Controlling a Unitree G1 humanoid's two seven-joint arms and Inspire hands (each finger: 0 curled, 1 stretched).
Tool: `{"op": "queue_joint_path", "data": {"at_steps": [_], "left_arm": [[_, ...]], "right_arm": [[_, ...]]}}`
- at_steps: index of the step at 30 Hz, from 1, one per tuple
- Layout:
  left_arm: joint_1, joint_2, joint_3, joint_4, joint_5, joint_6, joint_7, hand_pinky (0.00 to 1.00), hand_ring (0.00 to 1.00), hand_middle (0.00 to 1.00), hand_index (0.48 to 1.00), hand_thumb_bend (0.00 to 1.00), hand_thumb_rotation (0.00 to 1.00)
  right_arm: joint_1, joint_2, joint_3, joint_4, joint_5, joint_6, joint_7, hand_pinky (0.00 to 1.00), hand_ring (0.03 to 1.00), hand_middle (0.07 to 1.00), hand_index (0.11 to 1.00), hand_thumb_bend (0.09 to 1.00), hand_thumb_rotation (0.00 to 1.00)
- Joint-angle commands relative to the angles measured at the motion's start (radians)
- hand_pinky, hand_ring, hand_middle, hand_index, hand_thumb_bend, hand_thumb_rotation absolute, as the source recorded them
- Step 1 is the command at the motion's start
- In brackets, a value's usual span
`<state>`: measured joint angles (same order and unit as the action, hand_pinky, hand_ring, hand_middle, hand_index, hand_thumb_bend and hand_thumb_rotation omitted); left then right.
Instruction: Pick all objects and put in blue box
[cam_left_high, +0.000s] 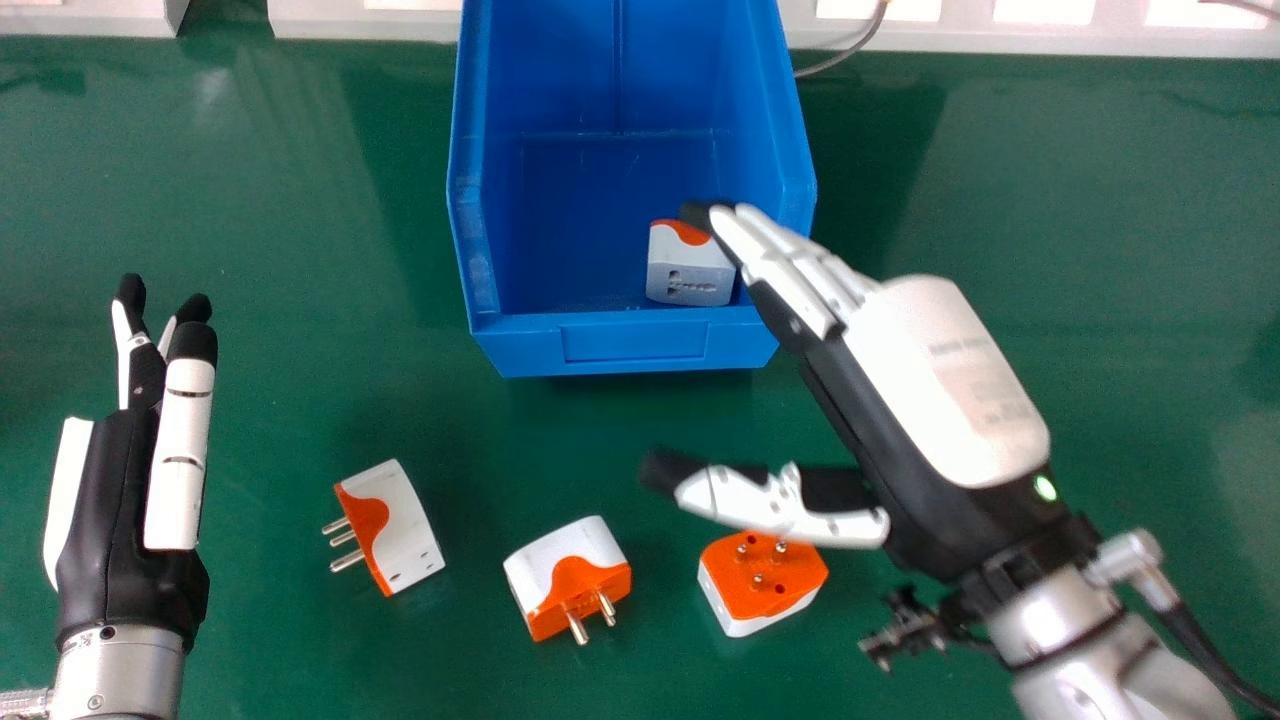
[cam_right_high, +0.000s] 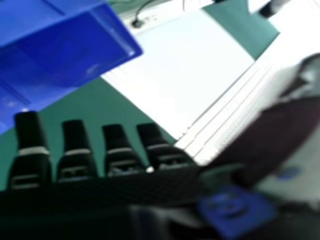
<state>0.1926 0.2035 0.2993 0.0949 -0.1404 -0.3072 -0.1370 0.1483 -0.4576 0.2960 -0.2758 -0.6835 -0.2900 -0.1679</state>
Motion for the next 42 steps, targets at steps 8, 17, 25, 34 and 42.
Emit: {"op": "queue_joint_path", "data": {"at_steps": [8, 17, 25, 34, 42], "left_arm": [[-0.006, 0.011, 0.018, 0.000, -0.026, -0.012, -0.014, 0.99, 0.98, 0.97, 0.984, 0.54, 0.96], [-0.004, 0.020, 0.020, 0.003, -0.016, -0.021, -0.010, 1.00, 0.98, 0.97, 0.986, 0.54, 0.98], [0.003, 0.016, 0.019, -0.013, -0.008, -0.013, 0.002, 0.99, 0.98, 0.96, 0.976, 0.54, 0.97], [0.007, 0.014, 0.017, -0.025, -0.014, -0.009, 0.007, 1.00, 0.98, 0.97, 0.979, 0.53, 0.97], [0.011, 0.017, 0.016, -0.041, -0.008, 0.006, 0.014, 0.99, 0.98, 0.97, 0.979, 0.54, 0.97]], "right_arm": [[-0.016, -0.094, -0.061, 0.143, -0.008, -0.157, 0.008, 0.76, 0.888, 0.920, 0.902, 0.462, 0.92], [-0.101, -0.157, -0.039, 0.334, -0.084, -0.237, 0.013, 0.80, 0.899, 0.919, 0.890, 0.491, 0.89], [-0.205, -0.160, 0.009, 0.497, -0.164, -0.237, 0.010, 0.79, 0.878, 0.908, 0.880, 0.529, 0.81], [-0.313, -0.165, 0.096, 0.642, -0.292, -0.212, -0.037, 0.79, 0.888, 0.903, 0.885, 0.539, 0.82], [-0.407, -0.164, 0.177, 0.749, -0.350, -0.197, -0.069, 0.77, 0.880, 0.892, 0.866, 0.510, 0.81]]}}
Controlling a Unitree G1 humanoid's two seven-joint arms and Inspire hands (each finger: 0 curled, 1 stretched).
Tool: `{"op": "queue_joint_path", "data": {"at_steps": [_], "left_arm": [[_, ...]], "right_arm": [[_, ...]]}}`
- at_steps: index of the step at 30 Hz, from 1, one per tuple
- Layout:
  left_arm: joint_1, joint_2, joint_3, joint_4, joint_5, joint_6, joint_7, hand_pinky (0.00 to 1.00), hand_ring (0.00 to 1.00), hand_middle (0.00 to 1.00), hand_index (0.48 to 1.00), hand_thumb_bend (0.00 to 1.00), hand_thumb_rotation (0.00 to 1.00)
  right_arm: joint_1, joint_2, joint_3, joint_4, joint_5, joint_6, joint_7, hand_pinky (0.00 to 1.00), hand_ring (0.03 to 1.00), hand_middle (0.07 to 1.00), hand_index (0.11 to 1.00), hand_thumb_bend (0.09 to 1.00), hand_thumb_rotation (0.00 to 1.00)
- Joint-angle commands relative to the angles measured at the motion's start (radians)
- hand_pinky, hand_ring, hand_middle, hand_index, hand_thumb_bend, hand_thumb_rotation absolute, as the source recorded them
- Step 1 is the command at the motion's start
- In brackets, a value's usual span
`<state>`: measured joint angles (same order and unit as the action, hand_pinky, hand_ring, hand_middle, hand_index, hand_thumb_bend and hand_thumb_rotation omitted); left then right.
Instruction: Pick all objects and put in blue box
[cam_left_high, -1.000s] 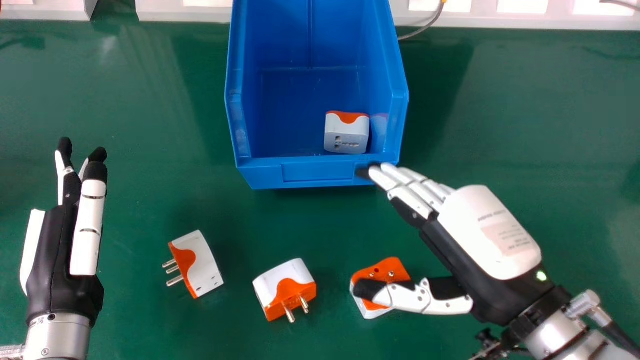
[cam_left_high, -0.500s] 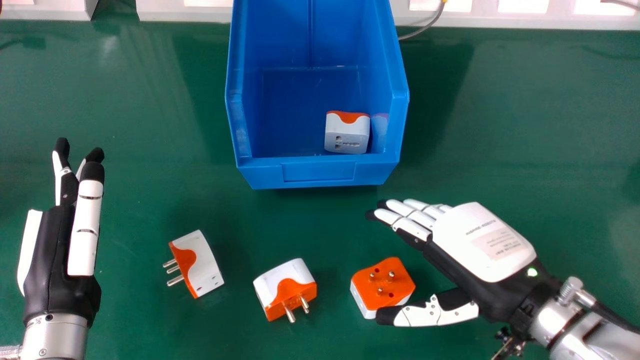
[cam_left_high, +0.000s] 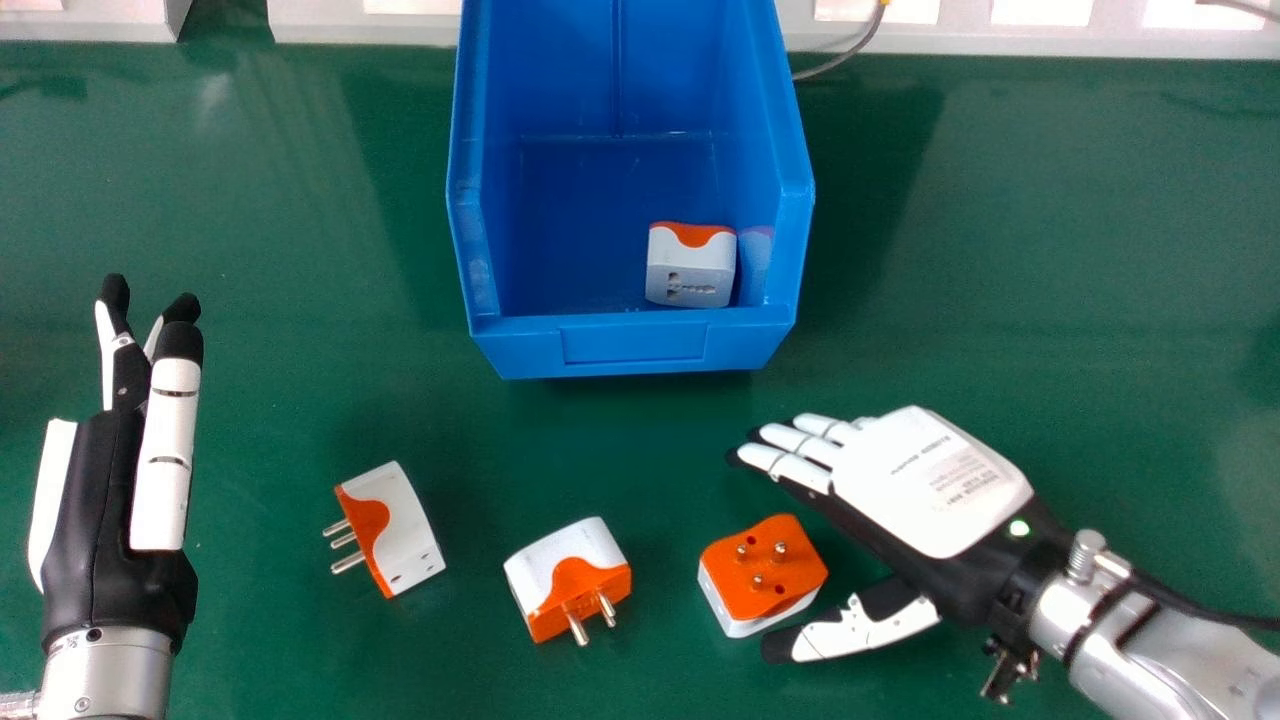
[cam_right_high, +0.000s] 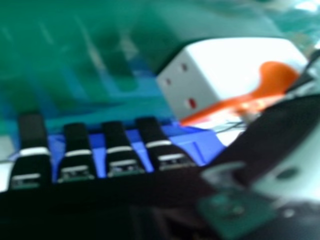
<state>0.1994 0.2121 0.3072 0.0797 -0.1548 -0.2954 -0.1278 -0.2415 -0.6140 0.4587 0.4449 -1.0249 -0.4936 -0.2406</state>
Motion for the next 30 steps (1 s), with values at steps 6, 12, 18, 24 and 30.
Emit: {"op": "queue_joint_path", "data": {"at_steps": [6, 12, 18, 24, 30], "left_arm": [[0.006, 0.009, 0.009, -0.034, 0.001, -0.006, -0.001, 1.00, 0.98, 0.96, 0.984, 0.53, 0.98], [0.016, 0.008, 0.011, -0.055, 0.003, 0.006, 0.004, 1.00, 0.97, 0.96, 0.980, 0.54, 0.98], [0.020, 0.006, 0.013, -0.075, -0.002, 0.023, 0.005, 1.00, 0.98, 0.97, 0.984, 0.54, 0.98], [0.019, 0.012, 0.014, -0.086, -0.001, 0.041, -0.001, 1.00, 0.99, 0.98, 0.994, 0.53, 0.99], [0.014, 0.014, 0.013, -0.080, 0.015, 0.037, 0.006, 0.99, 0.98, 0.97, 0.986, 0.54, 0.99]], "right_arm": [[-0.058, -0.009, 0.062, 0.072, -0.024, 0.010, -0.031, 0.74, 0.858, 0.871, 0.846, 0.485, 0.76], [-0.078, 0.003, 0.096, 0.105, -0.022, 0.003, -0.094, 0.61, 0.691, 0.699, 0.675, 0.459, 0.58], [-0.084, 0.010, 0.112, 0.131, 0.015, -0.028, -0.114, 0.35, 0.359, 0.382, 0.408, 0.435, 0.39], [-0.068, 0.008, 0.098, 0.102, 0.081, -0.019, -0.046, 0.27, 0.321, 0.365, 0.433, 0.439, 0.29], [-0.031, 0.000, 0.071, 0.013, 0.136, 0.013, 0.021, 0.20, 0.247, 0.295, 0.472, 0.487, 0.16]]}}
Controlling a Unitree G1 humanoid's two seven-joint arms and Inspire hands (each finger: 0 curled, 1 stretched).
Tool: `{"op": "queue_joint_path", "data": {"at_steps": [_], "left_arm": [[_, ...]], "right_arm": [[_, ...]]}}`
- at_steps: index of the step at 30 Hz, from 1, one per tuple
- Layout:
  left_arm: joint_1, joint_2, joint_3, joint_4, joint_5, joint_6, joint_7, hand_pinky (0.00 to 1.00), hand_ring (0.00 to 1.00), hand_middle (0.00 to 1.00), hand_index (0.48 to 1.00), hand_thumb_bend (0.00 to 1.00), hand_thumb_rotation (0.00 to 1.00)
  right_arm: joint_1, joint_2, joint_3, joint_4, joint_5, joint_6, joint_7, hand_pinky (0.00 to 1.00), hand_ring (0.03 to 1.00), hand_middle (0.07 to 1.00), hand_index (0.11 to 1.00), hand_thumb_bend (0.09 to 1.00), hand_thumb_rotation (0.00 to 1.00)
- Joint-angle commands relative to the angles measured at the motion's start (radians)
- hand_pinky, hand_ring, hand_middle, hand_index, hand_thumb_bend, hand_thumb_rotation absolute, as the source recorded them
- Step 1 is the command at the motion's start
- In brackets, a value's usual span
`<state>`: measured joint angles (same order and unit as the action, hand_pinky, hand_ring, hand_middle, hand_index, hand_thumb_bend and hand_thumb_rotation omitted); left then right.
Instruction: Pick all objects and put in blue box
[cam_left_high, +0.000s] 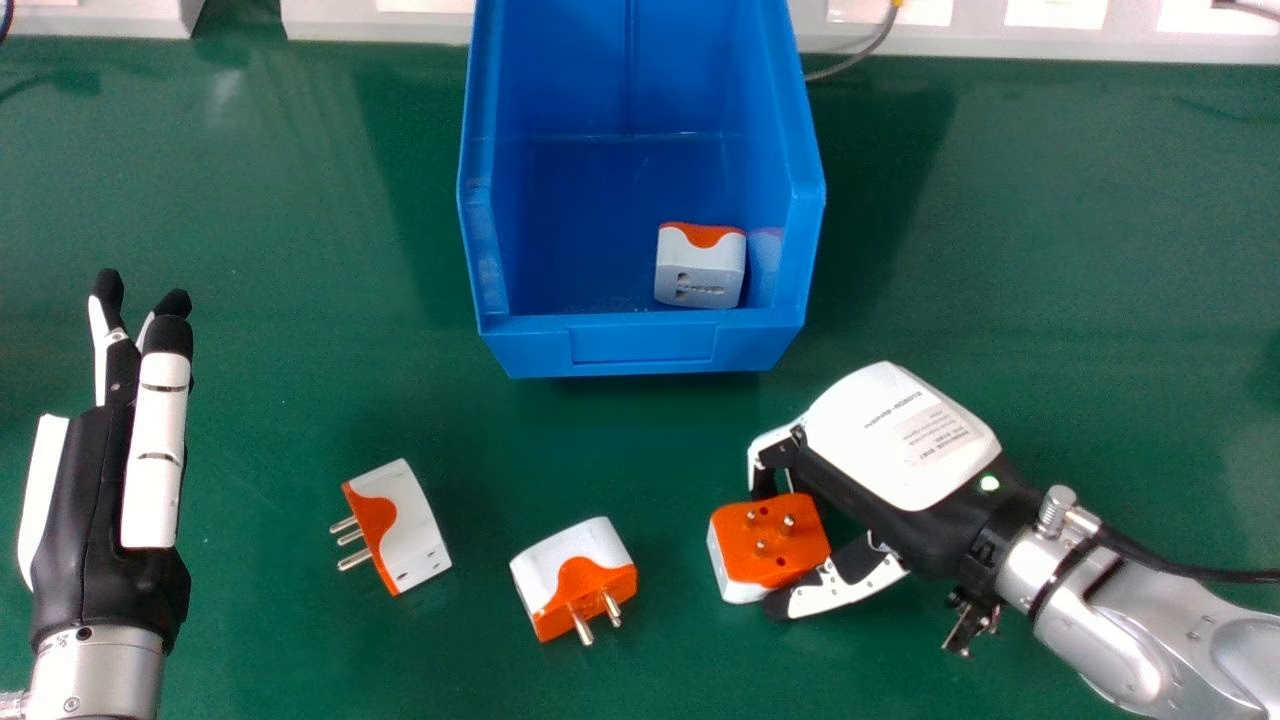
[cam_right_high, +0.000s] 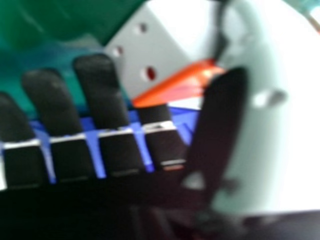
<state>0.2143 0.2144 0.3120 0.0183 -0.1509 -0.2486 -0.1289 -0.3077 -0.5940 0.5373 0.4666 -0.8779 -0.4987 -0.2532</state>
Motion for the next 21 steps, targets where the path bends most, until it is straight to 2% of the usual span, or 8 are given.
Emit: {"op": "queue_joint_path", "data": {"at_steps": [1, 4, 9, 10, 11, 14, 17, 21], "left_arm": [[0.000, 0.012, 0.008, -0.021, 0.014, -0.007, 0.008, 0.99, 0.98, 0.97, 0.984, 0.54, 0.98], [-0.002, 0.011, 0.006, -0.026, 0.015, -0.001, 0.006, 1.00, 0.99, 0.97, 0.986, 0.54, 0.99], [-0.011, 0.017, 0.005, -0.019, 0.021, 0.007, 0.001, 1.00, 0.99, 0.98, 0.998, 0.53, 1.00], [-0.013, 0.017, 0.005, -0.017, 0.018, 0.009, -0.002, 1.00, 0.99, 0.98, 0.999, 0.53, 1.00], [-0.014, 0.018, 0.005, -0.017, 0.020, 0.010, -0.002, 1.00, 0.99, 0.98, 1.000, 0.53, 1.00], [-0.016, 0.018, 0.002, -0.020, 0.038, 0.015, 0.009, 1.00, 0.99, 0.97, 0.993, 0.53, 1.00], [-0.020, 0.015, 0.002, -0.015, 0.045, 0.011, 0.011, 1.00, 0.98, 0.97, 0.992, 0.54, 1.00], [-0.028, 0.017, 0.001, 0.003, 0.052, -0.006, 0.011, 0.99, 0.98, 0.96, 0.986, 0.54, 1.00]], "right_arm": [[0.048, -0.020, -0.017, -0.033, 0.003, 0.026, 0.039, 0.20, 0.242, 0.290, 0.472, 0.487, 0.16], [0.101, -0.014, -0.061, -0.141, 0.038, 0.066, 0.062, 0.17, 0.216, 0.269, 0.471, 0.489, 0.15], [0.163, 0.007, -0.131, -0.339, 0.055, 0.109, 0.076, 0.10, 0.141, 0.200, 0.469, 0.490, 0.15], [0.168, 0.011, -0.143, -0.385, 0.060, 0.126, 0.103, 0.11, 0.150, 0.209, 0.469, 0.489, 0.15], [0.166, 0.019, -0.155, -0.427, 0.058, 0.138, 0.115, 0.11, 0.159, 0.218, 0.469, 0.487, 0.15], [0.134, 0.056, -0.182, -0.529, 0.041, 0.179, 0.140, 0.13, 0.174, 0.236, 0.470, 0.486, 0.15], [0.075, 0.107, -0.196, -0.563, 0.027, 0.207, 0.134, 0.13, 0.173, 0.242, 0.471, 0.485, 0.16], [-0.025, 0.173, -0.209, -0.564, 0.023, 0.244, 0.145, 0.10, 0.144, 0.212, 0.470, 0.484, 0.15]]}}
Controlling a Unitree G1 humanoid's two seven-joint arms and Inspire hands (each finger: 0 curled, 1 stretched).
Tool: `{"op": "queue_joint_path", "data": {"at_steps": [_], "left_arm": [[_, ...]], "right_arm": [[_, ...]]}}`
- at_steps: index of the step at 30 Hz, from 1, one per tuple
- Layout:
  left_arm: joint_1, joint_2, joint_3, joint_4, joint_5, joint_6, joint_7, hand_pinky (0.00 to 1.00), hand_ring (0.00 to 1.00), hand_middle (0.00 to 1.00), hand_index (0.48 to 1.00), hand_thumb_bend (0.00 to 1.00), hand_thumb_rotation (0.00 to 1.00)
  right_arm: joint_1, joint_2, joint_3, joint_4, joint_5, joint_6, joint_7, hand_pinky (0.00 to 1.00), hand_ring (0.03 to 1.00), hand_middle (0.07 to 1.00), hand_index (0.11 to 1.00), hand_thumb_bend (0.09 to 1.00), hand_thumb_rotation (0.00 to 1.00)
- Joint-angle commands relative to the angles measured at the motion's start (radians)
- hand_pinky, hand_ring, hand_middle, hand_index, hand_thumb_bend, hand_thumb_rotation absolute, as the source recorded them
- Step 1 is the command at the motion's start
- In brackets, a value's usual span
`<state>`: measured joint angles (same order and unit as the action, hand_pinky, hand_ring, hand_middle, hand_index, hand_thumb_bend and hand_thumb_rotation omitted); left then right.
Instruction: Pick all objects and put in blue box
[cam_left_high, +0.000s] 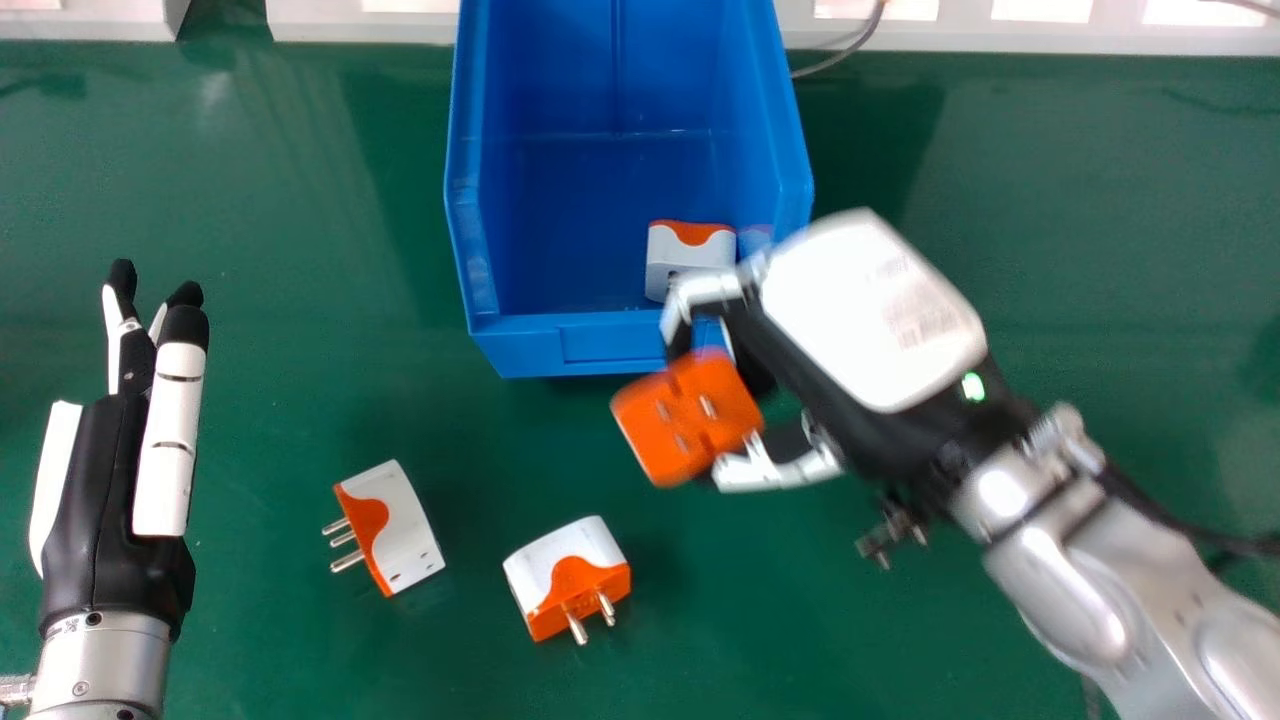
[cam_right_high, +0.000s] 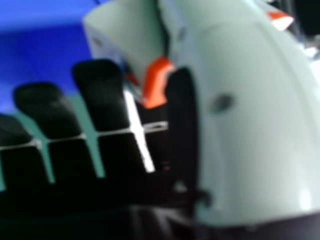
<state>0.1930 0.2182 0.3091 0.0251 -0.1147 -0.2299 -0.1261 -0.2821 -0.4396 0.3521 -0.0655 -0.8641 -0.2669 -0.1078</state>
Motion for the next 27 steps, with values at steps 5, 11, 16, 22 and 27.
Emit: {"op": "queue_joint_path", "data": {"at_steps": [5, 11, 16, 22, 27], "left_arm": [[-0.008, 0.009, 0.004, -0.004, 0.008, -0.024, 0.004, 1.00, 0.98, 0.97, 0.990, 0.54, 1.00], [-0.011, 0.007, 0.006, 0.006, 0.010, -0.040, 0.006, 0.99, 0.97, 0.96, 0.986, 0.53, 0.99], [-0.005, 0.000, 0.007, -0.009, -0.012, -0.019, 0.001, 1.00, 0.98, 0.97, 0.992, 0.53, 0.98], [0.009, -0.012, 0.006, -0.037, -0.023, -0.009, 0.004, 1.00, 0.98, 0.96, 0.979, 0.52, 0.96], [0.024, -0.014, 0.004, -0.060, -0.016, -0.001, 0.007, 1.00, 0.98, 0.96, 0.981, 0.52, 0.97]], "right_arm": [[-0.184, 0.083, -0.033, 0.007, 0.002, 0.073, 0.017, 0.09, 0.143, 0.212, 0.469, 0.484, 0.15], [-0.366, 0.139, -0.015, 0.162, -0.052, 0.141, -0.017, 0.07, 0.119, 0.187, 0.469, 0.489, 0.15], [-0.512, 0.170, 0.020, 0.372, -0.099, 0.187, -0.069, 0.08, 0.128, 0.196, 0.469, 0.489, 0.15], [-0.662, 0.214, 0.086, 0.619, -0.140, 0.293, -0.038, 0.16, 0.233, 0.315, 0.474, 0.485, 0.15], [-0.754, 0.239, 0.150, 0.803, -0.136, 0.294, -0.055, 0.19, 0.271, 0.371, 0.485, 0.486, 0.15]]}}
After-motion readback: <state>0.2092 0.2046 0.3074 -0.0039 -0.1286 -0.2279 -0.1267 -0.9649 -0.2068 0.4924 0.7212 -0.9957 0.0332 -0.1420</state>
